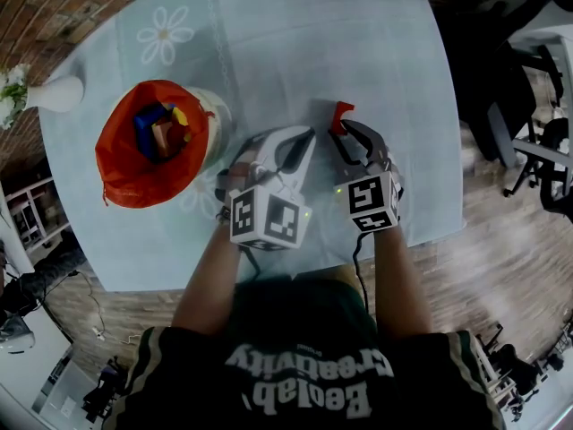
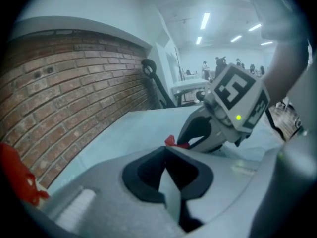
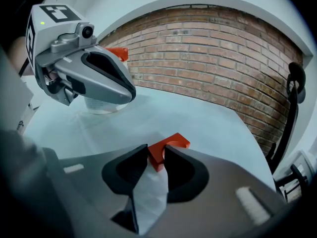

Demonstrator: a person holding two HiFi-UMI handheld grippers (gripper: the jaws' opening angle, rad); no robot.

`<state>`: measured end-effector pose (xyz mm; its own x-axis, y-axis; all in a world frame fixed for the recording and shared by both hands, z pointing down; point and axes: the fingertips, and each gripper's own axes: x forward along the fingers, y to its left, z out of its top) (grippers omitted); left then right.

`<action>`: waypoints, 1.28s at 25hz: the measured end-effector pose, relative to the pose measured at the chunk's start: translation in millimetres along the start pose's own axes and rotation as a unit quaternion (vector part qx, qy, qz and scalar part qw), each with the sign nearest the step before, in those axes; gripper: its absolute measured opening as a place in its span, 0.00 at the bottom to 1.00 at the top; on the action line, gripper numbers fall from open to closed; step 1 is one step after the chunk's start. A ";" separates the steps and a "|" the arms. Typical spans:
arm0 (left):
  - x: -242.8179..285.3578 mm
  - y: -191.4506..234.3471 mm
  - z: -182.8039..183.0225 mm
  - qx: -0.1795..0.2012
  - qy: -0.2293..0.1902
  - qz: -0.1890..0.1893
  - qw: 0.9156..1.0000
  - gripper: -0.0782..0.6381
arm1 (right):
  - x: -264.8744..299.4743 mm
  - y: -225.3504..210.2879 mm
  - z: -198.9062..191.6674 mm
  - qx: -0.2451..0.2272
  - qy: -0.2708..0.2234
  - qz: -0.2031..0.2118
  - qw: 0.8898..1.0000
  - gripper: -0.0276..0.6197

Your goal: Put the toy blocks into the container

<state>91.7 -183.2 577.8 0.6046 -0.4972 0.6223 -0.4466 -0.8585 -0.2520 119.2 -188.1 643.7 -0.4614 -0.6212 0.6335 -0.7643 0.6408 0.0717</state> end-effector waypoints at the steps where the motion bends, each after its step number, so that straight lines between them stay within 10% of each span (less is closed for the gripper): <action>1: -0.6 0.5 0.5 0.001 -0.001 0.001 1.000 0.12 | -1.1 0.6 1.9 -0.002 -0.003 -0.001 1.000 0.22; 19: -101.4 31.5 79.3 0.051 -0.055 0.091 0.993 0.12 | -113.6 19.9 150.4 -0.089 -0.112 -0.039 0.989 0.22; 32: -169.8 28.6 94.7 0.053 -0.071 0.138 0.986 0.12 | -168.3 65.8 180.1 -0.129 -0.139 -0.049 0.981 0.22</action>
<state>38.7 -135.2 394.7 0.5585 -0.7205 0.4110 -0.5406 -0.6920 -0.4784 65.4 -122.6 403.0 -0.5244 -0.7611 0.3816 -0.6885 0.6428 0.3359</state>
